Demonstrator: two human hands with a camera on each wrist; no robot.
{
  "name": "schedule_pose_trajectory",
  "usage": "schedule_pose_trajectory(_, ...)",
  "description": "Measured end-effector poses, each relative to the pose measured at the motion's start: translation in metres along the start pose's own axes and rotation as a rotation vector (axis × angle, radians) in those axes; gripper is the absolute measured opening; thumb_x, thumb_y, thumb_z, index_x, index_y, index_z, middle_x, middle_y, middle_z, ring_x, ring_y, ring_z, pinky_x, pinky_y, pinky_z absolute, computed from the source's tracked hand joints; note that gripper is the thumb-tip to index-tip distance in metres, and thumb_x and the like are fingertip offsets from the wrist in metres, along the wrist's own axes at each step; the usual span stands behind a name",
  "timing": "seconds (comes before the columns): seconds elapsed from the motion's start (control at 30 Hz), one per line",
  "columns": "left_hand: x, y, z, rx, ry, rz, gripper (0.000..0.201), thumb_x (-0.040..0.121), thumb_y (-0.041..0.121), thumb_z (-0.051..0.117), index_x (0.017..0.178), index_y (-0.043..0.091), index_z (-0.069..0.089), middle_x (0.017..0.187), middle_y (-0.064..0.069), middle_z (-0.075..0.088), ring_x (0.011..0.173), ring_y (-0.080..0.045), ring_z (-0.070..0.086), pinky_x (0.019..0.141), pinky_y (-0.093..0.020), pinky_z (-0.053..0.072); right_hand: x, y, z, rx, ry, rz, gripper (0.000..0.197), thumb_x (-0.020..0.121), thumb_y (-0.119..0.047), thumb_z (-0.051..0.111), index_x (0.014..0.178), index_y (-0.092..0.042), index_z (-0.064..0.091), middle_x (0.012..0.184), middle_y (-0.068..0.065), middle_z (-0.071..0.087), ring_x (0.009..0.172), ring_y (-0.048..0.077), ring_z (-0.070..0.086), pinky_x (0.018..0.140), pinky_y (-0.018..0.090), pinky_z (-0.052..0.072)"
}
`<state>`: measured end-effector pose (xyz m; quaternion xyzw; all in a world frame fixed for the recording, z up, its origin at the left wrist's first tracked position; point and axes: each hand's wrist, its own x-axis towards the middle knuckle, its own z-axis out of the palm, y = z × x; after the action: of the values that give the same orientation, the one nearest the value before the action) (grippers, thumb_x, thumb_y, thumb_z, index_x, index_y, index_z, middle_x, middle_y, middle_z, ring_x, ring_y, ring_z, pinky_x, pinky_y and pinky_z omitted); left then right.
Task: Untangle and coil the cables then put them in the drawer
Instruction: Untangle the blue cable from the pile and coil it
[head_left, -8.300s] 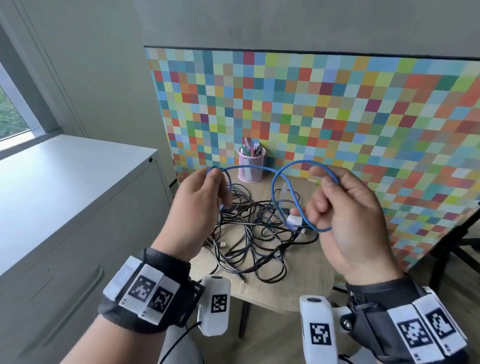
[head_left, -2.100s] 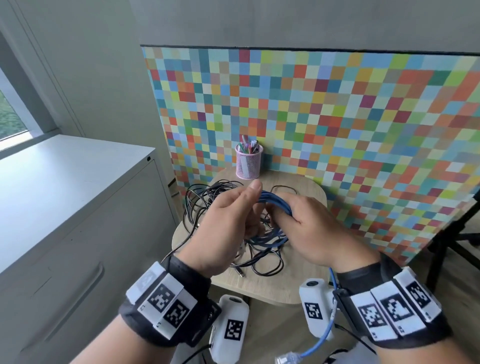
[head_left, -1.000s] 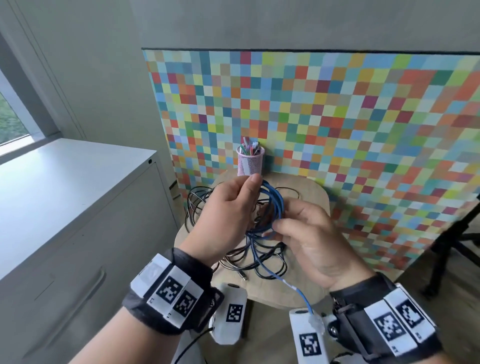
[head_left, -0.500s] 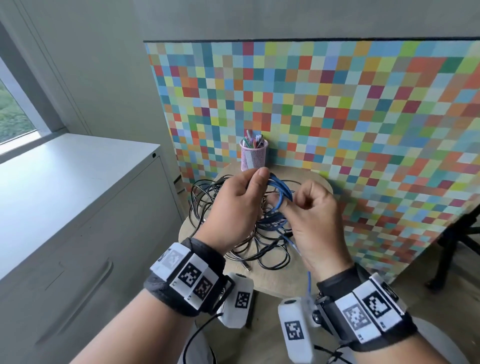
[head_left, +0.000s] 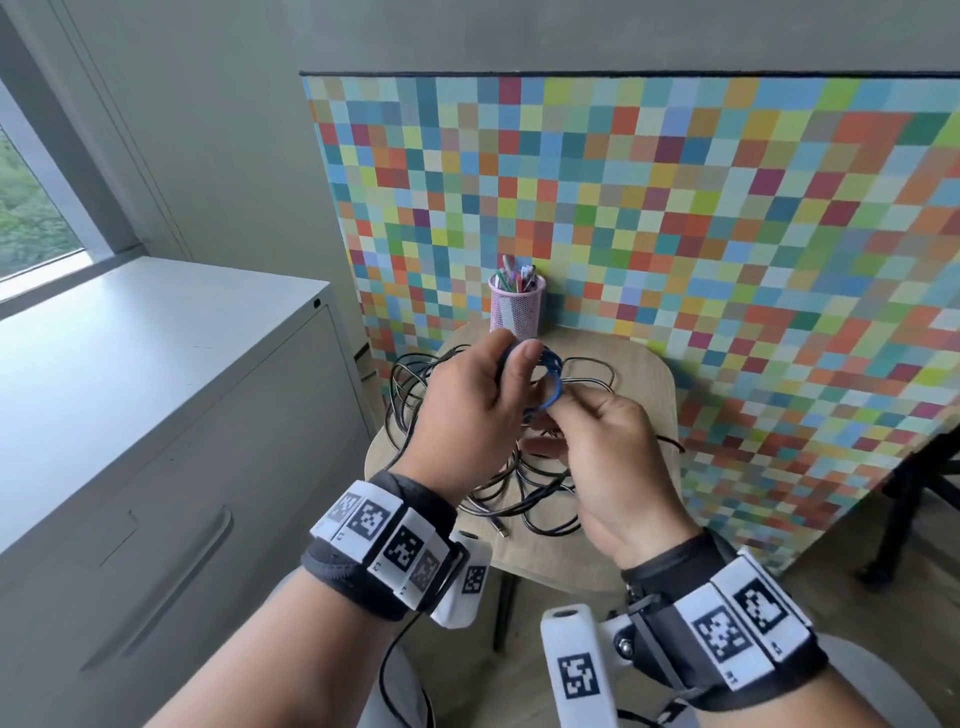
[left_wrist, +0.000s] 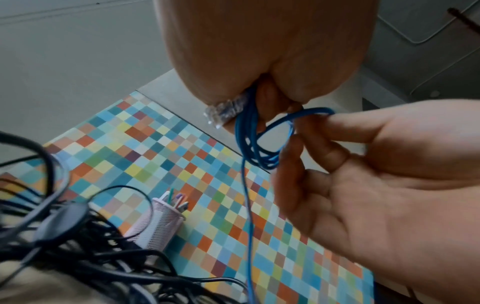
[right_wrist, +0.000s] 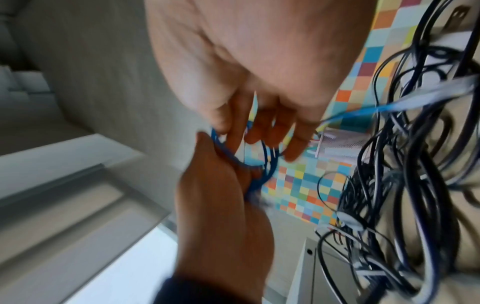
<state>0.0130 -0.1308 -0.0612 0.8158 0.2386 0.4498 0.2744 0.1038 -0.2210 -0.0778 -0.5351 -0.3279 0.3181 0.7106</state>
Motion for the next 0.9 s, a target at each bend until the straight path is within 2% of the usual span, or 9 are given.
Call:
schedule_pose_trajectory(0.1,0.001,-0.017,-0.006,-0.017,0.011,-0.072,0.036,0.108,0.034,0.047,0.073,0.029,0.046,0.056,0.013,0.043,0.053,-0.006,0.04,0.052,-0.021,0.031,-0.001,-0.014,-0.009,0.181,-0.117,0.056,0.04,0.104,-0.011,0.05,0.069,-0.011,0.07,0.081,0.008,0.07,0.088,0.02,0.066,0.087,0.041,0.049)
schedule_pose_trajectory(0.2,0.0,-0.034,-0.016,-0.077,0.055,-0.203,0.037,0.108,0.037,0.046,0.075,0.023,0.052,0.055,0.014,0.044,0.054,-0.008,0.041,0.055,-0.031,0.039,-0.003,-0.025,-0.019,0.306,-0.202,0.06,0.03,0.103,-0.016,0.047,0.076,-0.006,0.056,0.068,0.013,0.055,0.077,0.029,0.064,0.096,0.05,0.052)
schedule_pose_trajectory(0.27,-0.002,-0.038,-0.022,-0.224,0.065,-0.305,0.037,0.109,0.041,0.044,0.083,0.019,0.06,0.055,0.014,0.045,0.053,-0.014,0.045,0.055,-0.035,0.042,-0.002,-0.026,-0.026,0.136,-0.237,0.049,0.026,0.106,-0.016,0.047,0.086,-0.004,0.059,0.056,0.004,0.043,0.055,0.022,0.052,0.088,0.05,0.054)
schedule_pose_trajectory(0.33,-0.003,-0.035,-0.028,-0.516,0.072,-0.432,0.041,0.11,0.035,0.043,0.077,0.014,0.052,0.055,0.011,0.038,0.047,-0.012,0.035,0.051,-0.031,0.035,0.002,-0.024,-0.038,-0.154,-0.2,-0.06,0.022,0.106,-0.014,0.053,0.092,-0.008,0.068,0.052,-0.009,0.048,0.049,0.01,0.047,0.072,0.037,0.05)
schedule_pose_trajectory(0.4,-0.004,-0.025,-0.036,-0.831,0.023,-0.535,0.042,0.109,0.032,0.043,0.069,0.018,0.039,0.056,0.007,0.029,0.046,-0.011,0.022,0.049,-0.028,0.024,0.007,-0.022,-0.05,-0.479,-0.131,-0.273,0.018,0.101,-0.016,0.064,0.092,-0.024,0.077,0.068,-0.016,0.071,0.066,0.0,0.065,0.072,0.025,0.052)
schedule_pose_trajectory(0.5,-0.008,-0.007,-0.041,-1.103,-0.103,-0.616,0.039,0.1,0.041,0.047,0.068,0.019,0.038,0.058,0.005,0.021,0.049,-0.012,0.011,0.044,-0.024,0.02,0.013,-0.012,-0.062,-0.664,-0.062,-0.422,0.017,0.094,-0.017,0.073,0.098,-0.031,0.08,0.093,-0.017,0.077,0.094,0.001,0.072,0.084,0.02,0.056)
schedule_pose_trajectory(0.7,-0.007,0.023,-0.028,-1.354,-0.053,-0.604,0.04,0.095,0.046,0.049,0.066,0.02,0.04,0.059,0.007,0.02,0.048,-0.01,0.009,0.039,-0.02,0.026,0.006,0.005,-0.035,-0.351,-0.047,-0.314,0.016,0.092,-0.032,0.07,0.095,-0.021,0.082,0.086,-0.007,0.074,0.083,0.007,0.068,0.076,0.028,0.052)
schedule_pose_trajectory(0.8,-0.005,0.028,-0.023,-1.356,0.014,-0.565,0.041,0.097,0.046,0.048,0.068,0.019,0.039,0.059,0.006,0.019,0.044,-0.008,0.017,0.043,-0.021,0.035,-0.005,0.001,-0.011,-0.128,-0.075,-0.198,0.021,0.098,-0.019,0.067,0.086,-0.013,0.083,0.082,0.014,0.076,0.075,0.018,0.063,0.072,0.037,0.054)
schedule_pose_trajectory(0.9,-0.002,0.027,-0.02,-1.222,0.046,-0.491,0.041,0.1,0.044,0.046,0.07,0.018,0.036,0.059,0.005,0.019,0.047,-0.011,0.017,0.055,-0.027,0.034,-0.012,-0.008,0.002,0.11,-0.082,-0.046,0.024,0.096,-0.013,0.063,0.083,-0.015,0.083,0.089,0.016,0.078,0.083,0.026,0.072,0.082,0.042,0.061)
